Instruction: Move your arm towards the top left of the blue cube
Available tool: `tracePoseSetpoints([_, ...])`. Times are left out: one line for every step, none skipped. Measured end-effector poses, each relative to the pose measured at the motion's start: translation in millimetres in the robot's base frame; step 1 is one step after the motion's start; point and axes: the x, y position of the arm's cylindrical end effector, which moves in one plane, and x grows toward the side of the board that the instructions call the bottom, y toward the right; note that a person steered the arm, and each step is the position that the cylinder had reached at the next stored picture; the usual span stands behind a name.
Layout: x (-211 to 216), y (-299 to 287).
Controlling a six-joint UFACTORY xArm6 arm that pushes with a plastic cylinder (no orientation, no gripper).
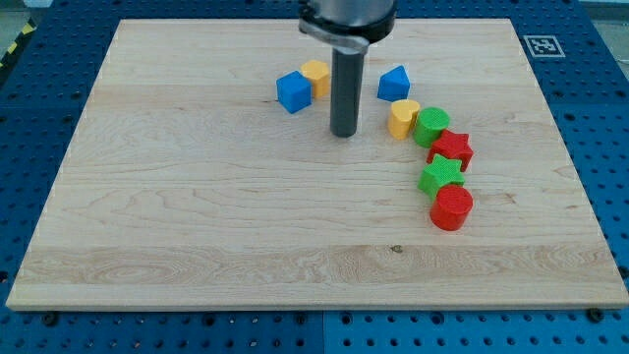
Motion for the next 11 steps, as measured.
tracePoseSetpoints([-17,9])
tracePoseSetpoints([-38,19])
tracePoseSetpoints([-38,59])
tracePoseSetpoints([-5,77])
tracePoseSetpoints([24,23])
tracePoseSetpoints([90,-50])
tracePoseSetpoints([86,-60])
tracePoseSetpoints([98,-107])
tracePoseSetpoints([95,-180])
tracePoseSetpoints([52,-155])
tracePoseSetpoints([-25,-151])
